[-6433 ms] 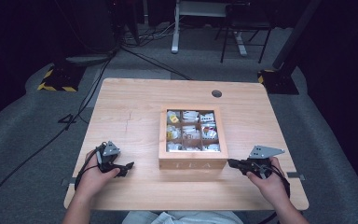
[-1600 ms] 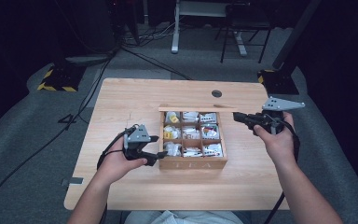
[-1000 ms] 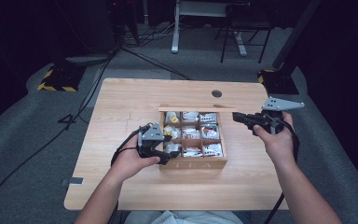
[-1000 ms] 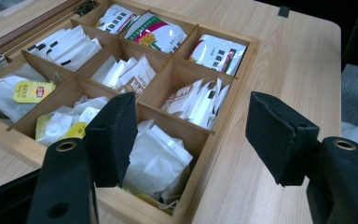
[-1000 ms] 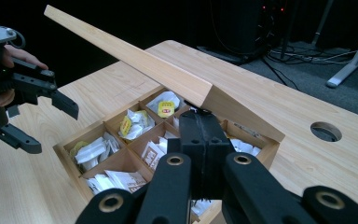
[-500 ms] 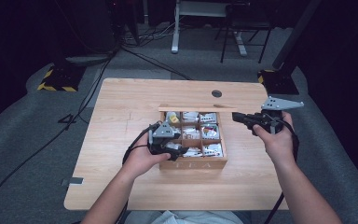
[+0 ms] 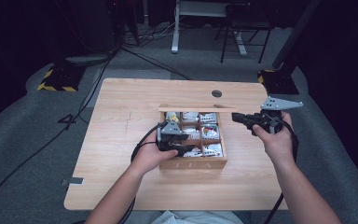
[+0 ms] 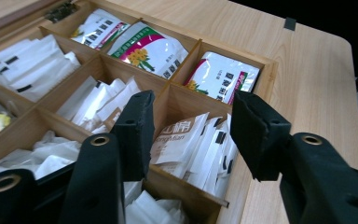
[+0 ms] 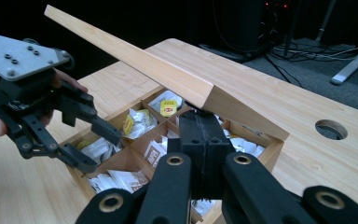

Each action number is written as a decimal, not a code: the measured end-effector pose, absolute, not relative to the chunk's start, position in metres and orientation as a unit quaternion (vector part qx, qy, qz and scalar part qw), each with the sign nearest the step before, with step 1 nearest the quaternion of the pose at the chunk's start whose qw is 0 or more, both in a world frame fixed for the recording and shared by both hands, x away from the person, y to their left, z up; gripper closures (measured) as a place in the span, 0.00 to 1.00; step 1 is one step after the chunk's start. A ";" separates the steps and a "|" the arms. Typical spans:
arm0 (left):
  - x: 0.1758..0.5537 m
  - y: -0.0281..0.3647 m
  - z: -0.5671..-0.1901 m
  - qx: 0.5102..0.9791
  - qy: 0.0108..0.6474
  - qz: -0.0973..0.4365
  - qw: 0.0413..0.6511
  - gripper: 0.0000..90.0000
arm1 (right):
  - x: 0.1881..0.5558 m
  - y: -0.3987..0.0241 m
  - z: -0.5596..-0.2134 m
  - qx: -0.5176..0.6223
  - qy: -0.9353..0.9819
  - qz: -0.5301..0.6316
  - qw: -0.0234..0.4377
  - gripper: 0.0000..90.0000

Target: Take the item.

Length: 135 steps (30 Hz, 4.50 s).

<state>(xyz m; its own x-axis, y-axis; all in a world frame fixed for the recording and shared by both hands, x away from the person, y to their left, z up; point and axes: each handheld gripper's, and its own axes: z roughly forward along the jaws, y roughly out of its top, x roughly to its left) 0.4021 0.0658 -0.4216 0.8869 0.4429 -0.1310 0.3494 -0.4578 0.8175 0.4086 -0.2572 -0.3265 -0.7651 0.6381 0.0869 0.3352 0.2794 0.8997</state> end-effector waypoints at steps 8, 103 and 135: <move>0.409 0.056 -0.429 0.871 0.222 0.037 0.437 0.70 | 0.410 -0.257 -0.328 0.310 0.787 0.513 0.144 1.00; 0.413 0.047 -0.431 0.898 0.217 0.070 0.377 0.89 | 0.410 -0.257 -0.332 0.305 0.791 0.513 0.134 1.00; 0.417 0.033 -0.430 0.912 0.209 0.083 0.343 1.00 | 0.410 -0.255 -0.332 0.301 0.792 0.515 0.130 1.00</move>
<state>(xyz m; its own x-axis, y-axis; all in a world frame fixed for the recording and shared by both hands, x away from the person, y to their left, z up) 0.4173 0.0334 -0.4304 0.8987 0.4386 0.0071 0.3250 -0.6765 0.6608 0.4101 -0.2549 -0.3324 -0.7843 0.6116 0.1039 0.3435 0.2888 0.8937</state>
